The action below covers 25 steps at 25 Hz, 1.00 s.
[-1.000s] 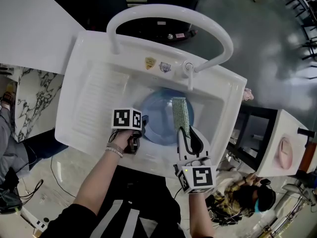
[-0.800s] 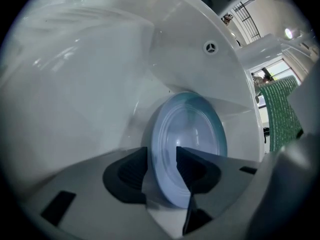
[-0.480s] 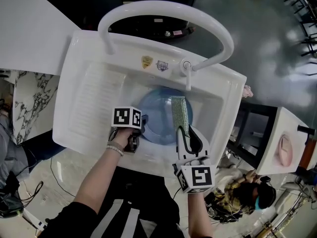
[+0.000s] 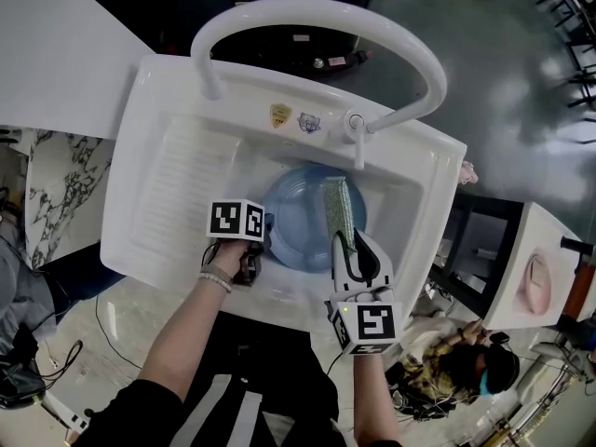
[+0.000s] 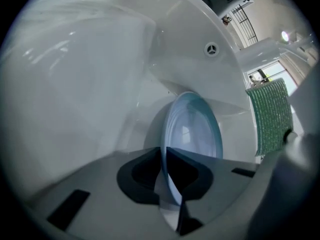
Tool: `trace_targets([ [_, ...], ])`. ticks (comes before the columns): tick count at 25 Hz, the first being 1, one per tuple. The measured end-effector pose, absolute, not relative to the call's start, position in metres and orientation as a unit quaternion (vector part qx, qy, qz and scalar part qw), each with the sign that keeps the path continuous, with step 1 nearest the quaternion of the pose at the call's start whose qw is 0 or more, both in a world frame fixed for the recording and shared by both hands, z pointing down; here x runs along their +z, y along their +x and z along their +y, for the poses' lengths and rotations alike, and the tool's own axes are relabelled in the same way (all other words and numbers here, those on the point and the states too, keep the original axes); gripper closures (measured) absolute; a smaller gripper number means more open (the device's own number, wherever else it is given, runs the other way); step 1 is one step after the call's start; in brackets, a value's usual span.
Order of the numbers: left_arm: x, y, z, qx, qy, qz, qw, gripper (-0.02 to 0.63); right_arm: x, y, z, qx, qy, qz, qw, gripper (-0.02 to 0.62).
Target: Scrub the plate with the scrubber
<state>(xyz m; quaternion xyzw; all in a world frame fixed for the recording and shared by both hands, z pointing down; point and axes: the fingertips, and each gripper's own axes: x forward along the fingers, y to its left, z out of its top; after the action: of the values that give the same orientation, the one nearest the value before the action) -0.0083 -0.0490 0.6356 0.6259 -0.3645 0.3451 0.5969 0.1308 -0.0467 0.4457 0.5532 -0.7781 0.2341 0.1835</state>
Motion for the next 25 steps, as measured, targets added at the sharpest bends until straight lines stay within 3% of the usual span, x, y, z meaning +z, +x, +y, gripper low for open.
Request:
trace_targets([
  [16, 0.618, -0.001, -0.054, 0.304, 0.655, -0.346, 0.599, 0.586, 0.515, 0.151, -0.062, 0.203, 0.557, -0.729, 0.342, 0.505],
  [25, 0.618, -0.002, -0.056, 0.297, 0.657, -0.340, 0.603, 0.584, 0.549, 0.158, -0.069, 0.207, 0.563, -0.701, 0.386, 0.505],
])
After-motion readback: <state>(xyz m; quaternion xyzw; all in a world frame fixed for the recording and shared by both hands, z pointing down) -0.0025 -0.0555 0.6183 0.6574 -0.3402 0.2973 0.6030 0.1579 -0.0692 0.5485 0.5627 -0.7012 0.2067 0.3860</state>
